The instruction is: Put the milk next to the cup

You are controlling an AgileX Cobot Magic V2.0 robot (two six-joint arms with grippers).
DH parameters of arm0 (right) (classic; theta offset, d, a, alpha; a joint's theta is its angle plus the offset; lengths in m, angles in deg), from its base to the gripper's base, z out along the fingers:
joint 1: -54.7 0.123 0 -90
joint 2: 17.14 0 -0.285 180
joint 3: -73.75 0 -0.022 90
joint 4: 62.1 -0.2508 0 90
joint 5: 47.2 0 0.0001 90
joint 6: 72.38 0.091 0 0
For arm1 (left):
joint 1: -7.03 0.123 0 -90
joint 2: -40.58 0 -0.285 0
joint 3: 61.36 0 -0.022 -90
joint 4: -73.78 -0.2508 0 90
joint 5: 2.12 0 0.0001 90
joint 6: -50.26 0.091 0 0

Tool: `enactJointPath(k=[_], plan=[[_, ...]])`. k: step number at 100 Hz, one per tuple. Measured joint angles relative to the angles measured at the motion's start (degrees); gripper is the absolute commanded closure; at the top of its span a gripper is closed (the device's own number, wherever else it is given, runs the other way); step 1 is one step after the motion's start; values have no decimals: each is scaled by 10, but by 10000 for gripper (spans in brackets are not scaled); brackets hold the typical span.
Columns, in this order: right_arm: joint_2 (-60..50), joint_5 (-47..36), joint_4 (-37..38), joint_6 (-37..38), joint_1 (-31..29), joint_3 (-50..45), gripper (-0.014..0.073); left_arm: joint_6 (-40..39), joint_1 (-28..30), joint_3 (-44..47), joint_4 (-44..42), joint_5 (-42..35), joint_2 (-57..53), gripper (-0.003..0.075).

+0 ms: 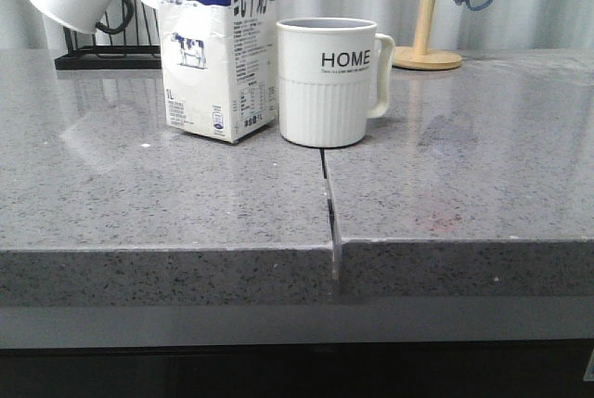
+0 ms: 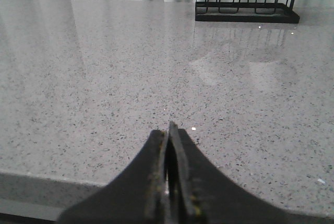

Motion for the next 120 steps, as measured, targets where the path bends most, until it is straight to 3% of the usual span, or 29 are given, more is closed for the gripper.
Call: enactJointPath(k=[22,120], plan=[[0,0,0,0,0,0,660,0,0,57,-4,-79,0,741],[0,0,0,0,0,0,660,0,0,57,-11,-65,0,741]])
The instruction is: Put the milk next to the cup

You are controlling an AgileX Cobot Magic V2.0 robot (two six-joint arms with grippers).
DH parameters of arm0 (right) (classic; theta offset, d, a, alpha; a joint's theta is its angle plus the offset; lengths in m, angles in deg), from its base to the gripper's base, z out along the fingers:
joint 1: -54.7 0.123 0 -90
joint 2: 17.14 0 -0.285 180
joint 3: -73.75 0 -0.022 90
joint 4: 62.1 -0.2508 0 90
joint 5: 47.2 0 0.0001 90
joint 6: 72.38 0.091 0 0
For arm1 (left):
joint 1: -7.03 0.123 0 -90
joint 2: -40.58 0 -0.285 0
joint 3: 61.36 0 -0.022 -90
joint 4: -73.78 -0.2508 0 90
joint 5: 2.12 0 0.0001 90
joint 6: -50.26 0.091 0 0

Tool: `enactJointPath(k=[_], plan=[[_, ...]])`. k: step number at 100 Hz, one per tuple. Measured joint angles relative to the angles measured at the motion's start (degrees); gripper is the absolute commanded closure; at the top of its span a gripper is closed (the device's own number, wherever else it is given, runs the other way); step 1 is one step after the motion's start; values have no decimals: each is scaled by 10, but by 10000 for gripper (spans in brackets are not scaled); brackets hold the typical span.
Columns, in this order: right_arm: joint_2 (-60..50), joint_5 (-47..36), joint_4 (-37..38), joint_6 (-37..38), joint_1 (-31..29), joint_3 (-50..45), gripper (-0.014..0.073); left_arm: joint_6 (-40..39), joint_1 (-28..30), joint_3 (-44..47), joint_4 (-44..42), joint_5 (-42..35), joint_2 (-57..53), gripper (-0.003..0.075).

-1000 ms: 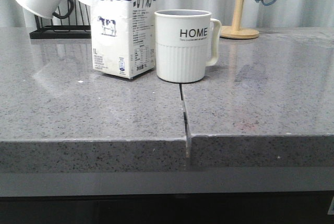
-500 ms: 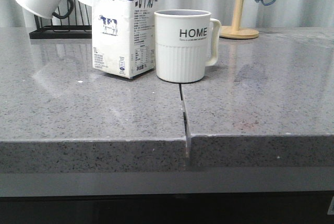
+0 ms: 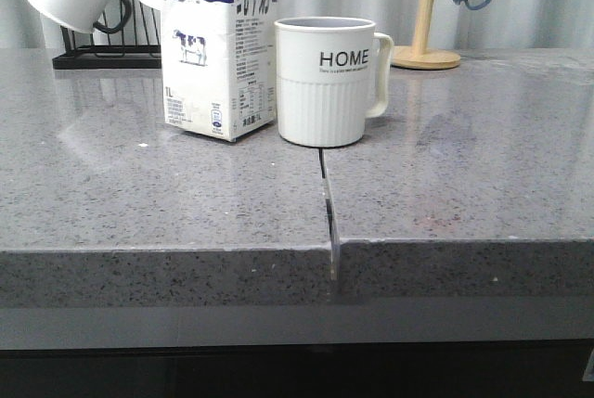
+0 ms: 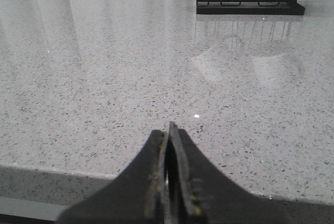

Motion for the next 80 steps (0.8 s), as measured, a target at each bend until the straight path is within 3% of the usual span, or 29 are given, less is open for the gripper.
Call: enactJointPath(k=[23,50,80], plan=[[-4,-14,0,0,-7,-19,660,0,0,0,0,0,0,741],[-15,-210,1,0,-75,-169,660,0,0,0,0,0,0,741],[-31,-223,3,0,-95,-192,660,0,0,0,0,3,0,741]])
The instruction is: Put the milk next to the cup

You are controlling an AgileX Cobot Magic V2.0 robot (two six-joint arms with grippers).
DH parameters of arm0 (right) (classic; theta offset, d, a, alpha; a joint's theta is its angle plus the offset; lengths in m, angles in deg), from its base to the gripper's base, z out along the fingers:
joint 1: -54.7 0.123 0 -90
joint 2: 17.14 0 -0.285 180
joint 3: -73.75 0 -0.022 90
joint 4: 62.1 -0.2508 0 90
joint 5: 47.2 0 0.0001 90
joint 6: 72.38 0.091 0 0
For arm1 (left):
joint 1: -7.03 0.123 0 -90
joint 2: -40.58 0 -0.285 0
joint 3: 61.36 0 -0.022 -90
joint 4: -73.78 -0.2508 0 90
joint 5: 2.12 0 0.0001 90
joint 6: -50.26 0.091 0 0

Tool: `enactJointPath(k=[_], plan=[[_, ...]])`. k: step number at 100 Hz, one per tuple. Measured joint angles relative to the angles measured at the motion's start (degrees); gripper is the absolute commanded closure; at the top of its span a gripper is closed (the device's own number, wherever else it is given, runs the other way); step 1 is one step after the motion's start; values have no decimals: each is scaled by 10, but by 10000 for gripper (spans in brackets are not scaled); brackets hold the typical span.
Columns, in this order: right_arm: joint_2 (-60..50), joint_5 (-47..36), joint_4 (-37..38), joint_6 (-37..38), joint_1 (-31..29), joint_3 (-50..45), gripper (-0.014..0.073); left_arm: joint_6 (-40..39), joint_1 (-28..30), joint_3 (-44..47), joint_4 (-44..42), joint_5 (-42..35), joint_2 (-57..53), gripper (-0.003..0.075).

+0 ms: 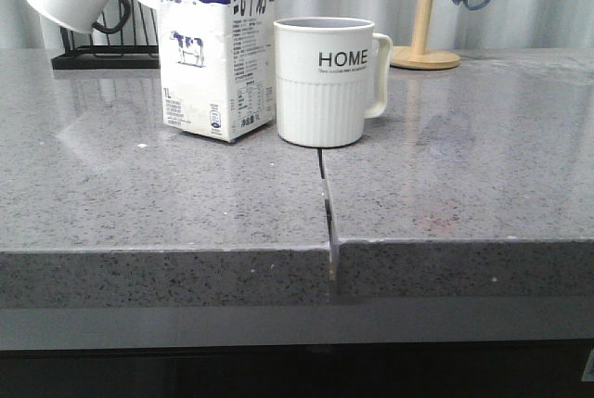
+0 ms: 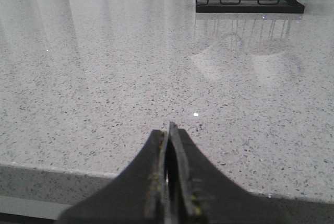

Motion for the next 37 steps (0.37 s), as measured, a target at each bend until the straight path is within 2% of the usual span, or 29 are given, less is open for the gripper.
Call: enactJointPath(k=[37], plan=[[-1,20,0,0,0,0,660,0,0,0,0,0,0,741]])
